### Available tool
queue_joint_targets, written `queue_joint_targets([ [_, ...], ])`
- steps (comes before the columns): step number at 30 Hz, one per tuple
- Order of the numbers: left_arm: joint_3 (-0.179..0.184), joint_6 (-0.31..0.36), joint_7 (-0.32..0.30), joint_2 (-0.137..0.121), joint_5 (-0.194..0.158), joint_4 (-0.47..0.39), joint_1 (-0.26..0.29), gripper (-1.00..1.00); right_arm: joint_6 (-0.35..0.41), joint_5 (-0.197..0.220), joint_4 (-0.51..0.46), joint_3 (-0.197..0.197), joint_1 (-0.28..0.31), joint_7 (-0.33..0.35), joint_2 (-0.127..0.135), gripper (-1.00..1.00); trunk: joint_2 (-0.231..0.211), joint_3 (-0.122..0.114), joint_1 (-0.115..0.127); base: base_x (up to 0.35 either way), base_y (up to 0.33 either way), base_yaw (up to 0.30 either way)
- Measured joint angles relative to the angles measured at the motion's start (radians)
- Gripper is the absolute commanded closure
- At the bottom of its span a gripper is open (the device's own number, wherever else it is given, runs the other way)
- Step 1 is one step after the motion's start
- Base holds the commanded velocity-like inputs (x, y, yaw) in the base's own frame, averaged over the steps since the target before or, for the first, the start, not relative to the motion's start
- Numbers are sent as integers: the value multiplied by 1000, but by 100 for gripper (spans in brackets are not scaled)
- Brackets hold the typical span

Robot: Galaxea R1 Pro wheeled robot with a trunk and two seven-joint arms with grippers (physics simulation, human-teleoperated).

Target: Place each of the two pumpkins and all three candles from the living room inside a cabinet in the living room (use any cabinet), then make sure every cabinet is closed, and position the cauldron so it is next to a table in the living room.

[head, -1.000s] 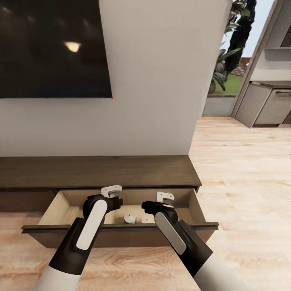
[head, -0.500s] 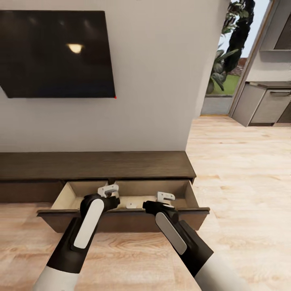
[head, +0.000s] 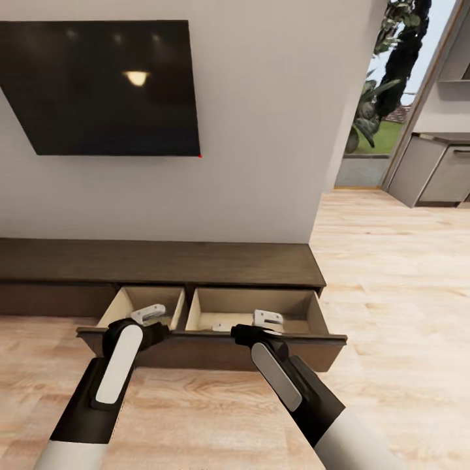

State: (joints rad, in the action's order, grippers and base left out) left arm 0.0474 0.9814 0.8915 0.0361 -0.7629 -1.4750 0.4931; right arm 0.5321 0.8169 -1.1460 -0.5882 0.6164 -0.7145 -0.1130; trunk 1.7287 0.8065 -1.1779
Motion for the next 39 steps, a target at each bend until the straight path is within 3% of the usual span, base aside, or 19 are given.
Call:
queue_joint_targets([
  [3, -46, 2, 0, -7, 1, 4, -9, -100, 1, 0, 0, -1, 0, 0, 0, -100, 0, 0, 0, 0, 0, 281],
  [6, -73, 2, 1, -12, 3, 5, -12, -100, 1, -5, 0, -1, -1, 0, -1, -100, 0, 0, 0, 0, 0, 285],
  [9, -87, 3, -1, -34, 0, 6, -13, -100, 1, -8, 0, -1, 0, 0, -2, -100, 0, 0, 0, 0, 0, 286],
  [15, -89, 2, -1, -51, -6, 8, -14, -100, 1, -11, -2, -1, -1, 0, -1, -100, 0, 0, 0, -56, 0, 287],
  [39, -91, 2, -1, -54, -6, 6, -15, -100, 1, -9, 0, -10, -1, 0, -3, -100, 0, 0, 0, -103, 0, 287],
])
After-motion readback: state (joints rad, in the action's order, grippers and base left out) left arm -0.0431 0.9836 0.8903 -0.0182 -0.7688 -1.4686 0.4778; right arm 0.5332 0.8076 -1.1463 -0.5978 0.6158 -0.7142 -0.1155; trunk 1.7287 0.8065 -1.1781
